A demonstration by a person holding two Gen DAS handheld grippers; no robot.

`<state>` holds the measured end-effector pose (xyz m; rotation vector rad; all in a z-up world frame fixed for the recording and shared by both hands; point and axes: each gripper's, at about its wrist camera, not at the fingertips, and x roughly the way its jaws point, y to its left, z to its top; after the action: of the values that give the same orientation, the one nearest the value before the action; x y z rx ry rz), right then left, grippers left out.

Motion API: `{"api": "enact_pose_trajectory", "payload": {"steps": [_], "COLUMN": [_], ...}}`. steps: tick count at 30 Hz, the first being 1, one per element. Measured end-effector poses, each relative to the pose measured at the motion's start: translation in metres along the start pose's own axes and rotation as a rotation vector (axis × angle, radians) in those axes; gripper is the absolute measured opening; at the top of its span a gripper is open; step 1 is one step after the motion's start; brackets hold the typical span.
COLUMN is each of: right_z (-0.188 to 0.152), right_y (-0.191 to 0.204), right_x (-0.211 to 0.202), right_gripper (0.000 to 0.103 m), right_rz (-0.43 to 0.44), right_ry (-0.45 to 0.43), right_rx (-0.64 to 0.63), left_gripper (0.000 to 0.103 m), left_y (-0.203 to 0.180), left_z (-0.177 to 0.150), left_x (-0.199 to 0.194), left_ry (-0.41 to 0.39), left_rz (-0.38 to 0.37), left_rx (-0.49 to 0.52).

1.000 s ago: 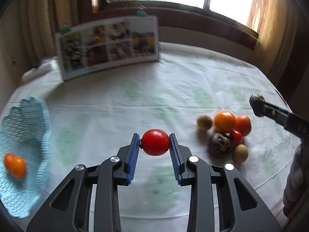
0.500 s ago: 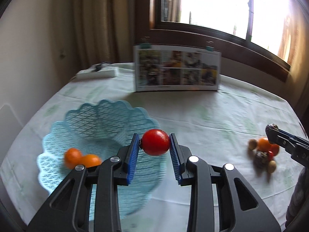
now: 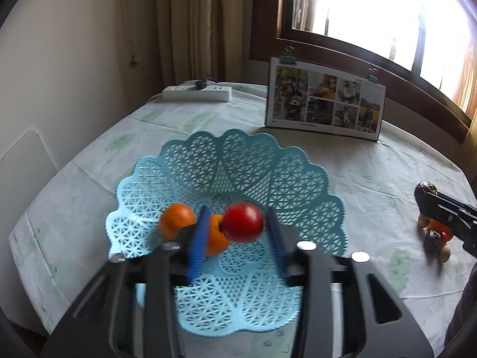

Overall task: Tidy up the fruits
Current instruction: 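Carry tomato and brown fruit to the blue basket and release both, then reach the right tool to the cluster and grasp a large orange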

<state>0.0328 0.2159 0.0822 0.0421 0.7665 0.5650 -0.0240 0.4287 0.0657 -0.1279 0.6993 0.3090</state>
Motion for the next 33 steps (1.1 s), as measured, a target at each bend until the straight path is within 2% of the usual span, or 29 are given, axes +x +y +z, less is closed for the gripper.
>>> {"api": "enact_pose_trajectory", "payload": {"steps": [1,5,16,21,23,33], "right_z": [0.0,0.001,0.007,0.002,0.002,-0.001], "right_y": [0.006,0.029,0.077,0.089,0.089,0.068], "right_x": [0.002,0.012,0.04,0.052,0.053,0.038], "right_gripper": [0.042,0.042,0.043,0.044,0.048,0.051], "right_rz": [0.008,0.04,0.11,0.13,0.131,0.093], "right_ry": [0.003,0.015,0.057,0.078,0.079,0.05], "right_rx": [-0.009,-0.044,-0.107,-0.108,-0.105,-0.066], "left_gripper": [0.061,0.069,0.083,0.084,0.084,0.085], "left_y": [0.003,0.014,0.039,0.048,0.05,0.039], "left_z": [0.0,0.001,-0.004,-0.004,-0.004,0.0], "left_x": [-0.001,-0.007,-0.016,-0.017,-0.018,-0.02], "left_ry": [-0.007,-0.032,-0.063,-0.065,-0.067,-0.073], "left_rz": [0.005,0.021,0.077,0.09,0.091,0.067], "left_rx": [-0.004,-0.022,-0.047,-0.072,-0.076,-0.08]}}
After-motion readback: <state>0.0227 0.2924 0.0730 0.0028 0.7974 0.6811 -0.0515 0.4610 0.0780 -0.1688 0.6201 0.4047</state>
